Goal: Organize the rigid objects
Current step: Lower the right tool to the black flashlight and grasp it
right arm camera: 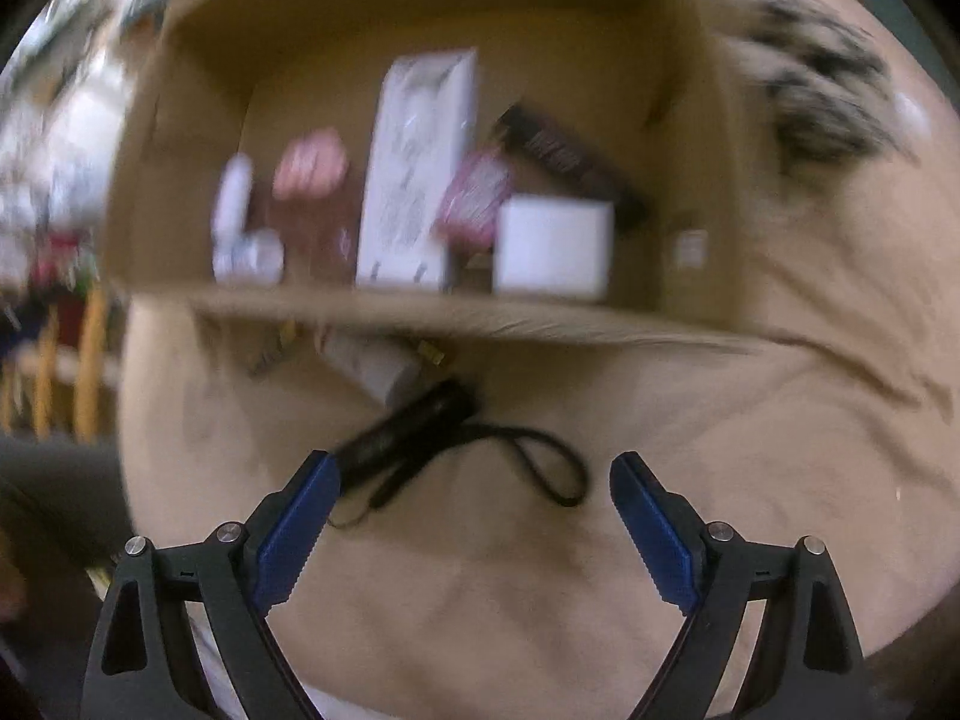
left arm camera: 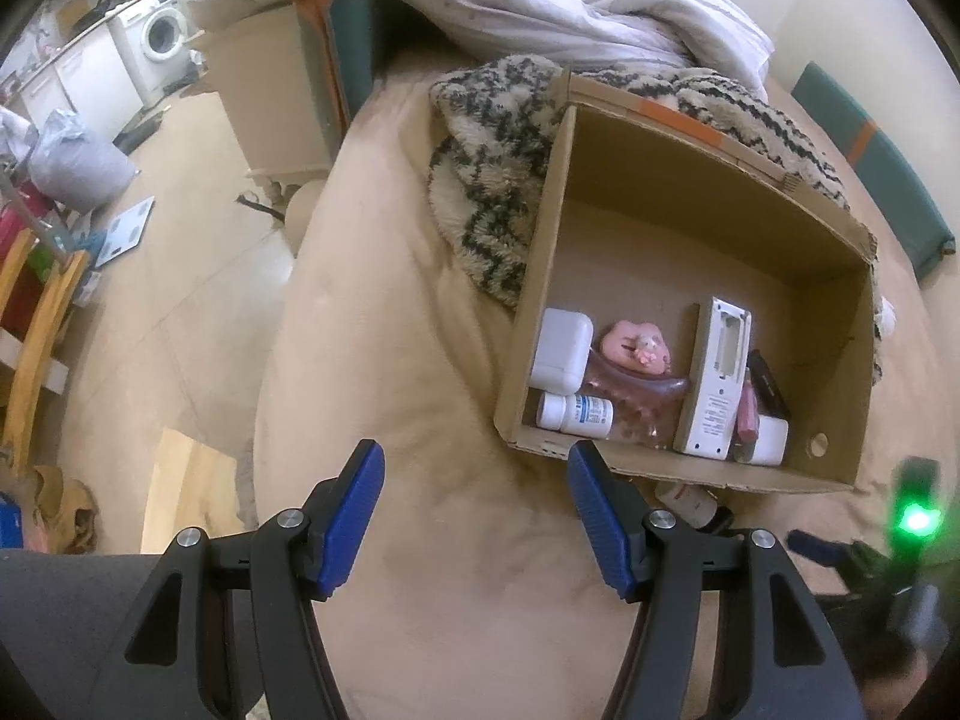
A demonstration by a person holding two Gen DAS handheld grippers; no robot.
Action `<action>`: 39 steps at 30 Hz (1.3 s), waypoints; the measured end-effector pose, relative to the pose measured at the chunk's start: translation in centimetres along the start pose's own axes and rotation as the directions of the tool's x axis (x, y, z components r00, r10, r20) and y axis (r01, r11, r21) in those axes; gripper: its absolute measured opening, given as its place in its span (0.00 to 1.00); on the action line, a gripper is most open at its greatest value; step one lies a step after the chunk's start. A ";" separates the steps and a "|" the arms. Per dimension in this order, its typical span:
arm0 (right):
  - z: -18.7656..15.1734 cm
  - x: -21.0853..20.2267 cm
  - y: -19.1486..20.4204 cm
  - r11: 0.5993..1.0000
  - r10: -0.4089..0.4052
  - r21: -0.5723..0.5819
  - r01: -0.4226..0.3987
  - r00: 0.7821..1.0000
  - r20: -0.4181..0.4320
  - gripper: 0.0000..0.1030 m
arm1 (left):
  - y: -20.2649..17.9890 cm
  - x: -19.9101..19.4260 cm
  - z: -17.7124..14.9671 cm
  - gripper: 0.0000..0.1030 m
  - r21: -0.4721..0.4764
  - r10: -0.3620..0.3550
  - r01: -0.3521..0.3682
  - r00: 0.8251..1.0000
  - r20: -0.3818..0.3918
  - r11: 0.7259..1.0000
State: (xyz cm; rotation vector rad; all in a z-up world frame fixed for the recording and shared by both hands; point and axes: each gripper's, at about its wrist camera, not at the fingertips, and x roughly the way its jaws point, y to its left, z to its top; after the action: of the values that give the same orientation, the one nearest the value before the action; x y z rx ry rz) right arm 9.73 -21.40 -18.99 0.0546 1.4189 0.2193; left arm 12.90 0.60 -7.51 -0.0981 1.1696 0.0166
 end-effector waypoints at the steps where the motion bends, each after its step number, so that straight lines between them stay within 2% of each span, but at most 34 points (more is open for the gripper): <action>1: 0.1 0.5 1.0 0.998 -0.004 -0.061 0.003 1.000 -0.016 0.95 | 0.0 0.0 0.0 0.59 -0.003 -0.008 0.008 1.000 -0.006 1.000; 3: 0.1 1.3 2.9 0.983 -0.015 -0.183 0.008 0.999 -0.035 1.00 | 0.1 -0.1 0.1 0.59 -0.016 -0.029 0.029 0.999 -0.012 0.999; 6: 0.3 2.4 4.5 0.954 -0.070 -0.294 0.057 0.997 -0.035 1.00 | -0.2 -0.4 0.1 0.59 -0.009 -0.047 0.046 0.999 -0.007 0.999; 9: 0.6 4.2 4.5 0.955 -0.084 -0.292 0.057 0.993 -0.081 1.00 | -0.6 -0.5 0.0 0.59 0.013 -0.043 0.044 0.999 -0.009 0.999; 11: 1.0 4.6 4.5 0.954 -0.095 -0.292 0.072 0.993 -0.064 1.00 | -0.8 -0.3 -0.1 0.59 0.019 -0.040 0.040 0.999 -0.012 0.999; 17: 1.8 4.7 4.2 0.971 -0.057 -0.232 0.048 0.998 -0.031 1.00 | -1.0 0.1 -0.2 0.59 0.021 -0.033 0.034 0.999 -0.026 0.999; 18: 1.7 4.6 4.3 0.970 -0.059 -0.236 0.050 0.998 -0.030 0.98 | -1.1 0.2 -0.3 0.59 0.025 -0.029 0.029 0.999 -0.029 0.999; 19: 1.6 4.4 4.4 0.969 -0.056 -0.243 0.048 0.998 -0.026 0.91 | -1.1 0.3 -0.3 0.59 0.027 -0.026 0.027 0.999 -0.031 0.999; 26: 0.5 1.3 4.3 0.974 -0.047 -0.224 0.039 0.998 -0.032 0.91 | -1.0 0.8 -0.3 0.59 0.032 0.003 -0.002 1.000 -0.031 0.999; 31: -0.2 -4.1 3.8 0.980 0.021 -0.200 -0.007 0.997 0.071 0.91 | -0.9 1.3 -0.4 0.59 0.036 0.019 -0.018 0.999 -0.042 0.999; 33: -0.8 -6.7 3.5 0.980 0.076 -0.193 -0.048 0.987 0.141 0.91 | -1.0 1.5 -0.5 0.59 0.044 0.026 -0.024 0.999 -0.046 0.999; 35: -1.1 -9.3 3.2 0.976 0.144 -0.194 -0.101 0.964 0.224 0.91 | -1.1 1.8 -0.7 0.59 0.056 0.031 -0.028 0.998 -0.053 0.998; 37: -1.0 -11.7 2.3 0.969 0.210 -0.193 -0.155 0.926 0.314 0.91 | -1.3 2.1 -0.9 0.59 0.070 0.032 -0.028 0.997 -0.065 0.997; 39: -1.1 -13.7 2.0 0.961 0.266 -0.184 -0.208 0.877 0.400 0.91 | -1.8 2.6 -1.2 0.59 0.092 0.029 -0.021 0.996 -0.083 0.996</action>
State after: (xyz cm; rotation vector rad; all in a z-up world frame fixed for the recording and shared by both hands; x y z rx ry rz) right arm 6.53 -22.03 -5.53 0.1560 0.9582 0.4795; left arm 12.89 -1.38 -10.21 -0.0041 1.2545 -0.0188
